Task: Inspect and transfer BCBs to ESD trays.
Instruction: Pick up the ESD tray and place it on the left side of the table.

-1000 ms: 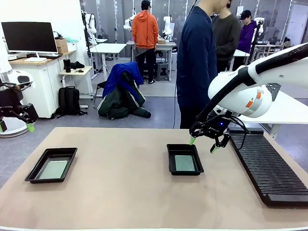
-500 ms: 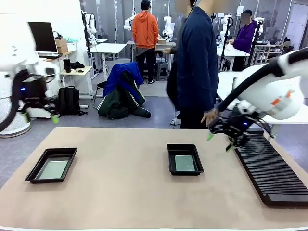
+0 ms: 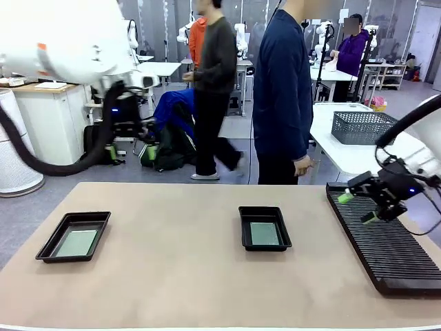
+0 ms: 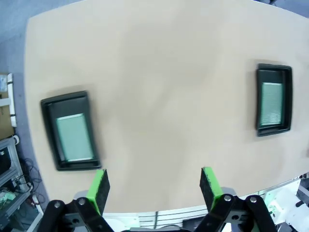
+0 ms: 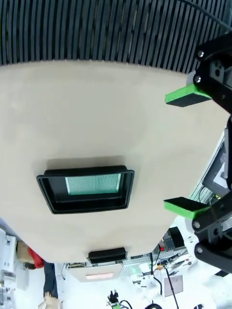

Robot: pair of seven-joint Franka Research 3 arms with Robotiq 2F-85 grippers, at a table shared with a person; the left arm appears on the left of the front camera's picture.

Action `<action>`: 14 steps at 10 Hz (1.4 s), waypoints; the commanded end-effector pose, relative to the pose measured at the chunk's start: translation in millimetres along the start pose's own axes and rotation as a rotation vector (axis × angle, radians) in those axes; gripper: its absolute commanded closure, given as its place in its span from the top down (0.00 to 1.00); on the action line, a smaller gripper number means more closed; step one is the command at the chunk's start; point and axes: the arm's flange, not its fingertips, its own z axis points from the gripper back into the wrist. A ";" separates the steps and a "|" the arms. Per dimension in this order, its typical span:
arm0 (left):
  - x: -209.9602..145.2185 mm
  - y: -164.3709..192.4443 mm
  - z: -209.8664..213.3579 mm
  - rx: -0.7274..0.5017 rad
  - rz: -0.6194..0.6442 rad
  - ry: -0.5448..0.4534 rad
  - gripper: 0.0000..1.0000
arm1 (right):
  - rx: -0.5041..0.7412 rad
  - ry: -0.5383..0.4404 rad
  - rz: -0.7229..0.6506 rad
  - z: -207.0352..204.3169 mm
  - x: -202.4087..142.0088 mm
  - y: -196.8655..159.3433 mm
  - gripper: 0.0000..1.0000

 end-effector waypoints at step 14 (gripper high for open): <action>48.8 -236.7 -175.7 -0.098 -0.011 0.052 1.00 | 0.049 -0.054 0.044 30.8 -3.2 -57.9 1.00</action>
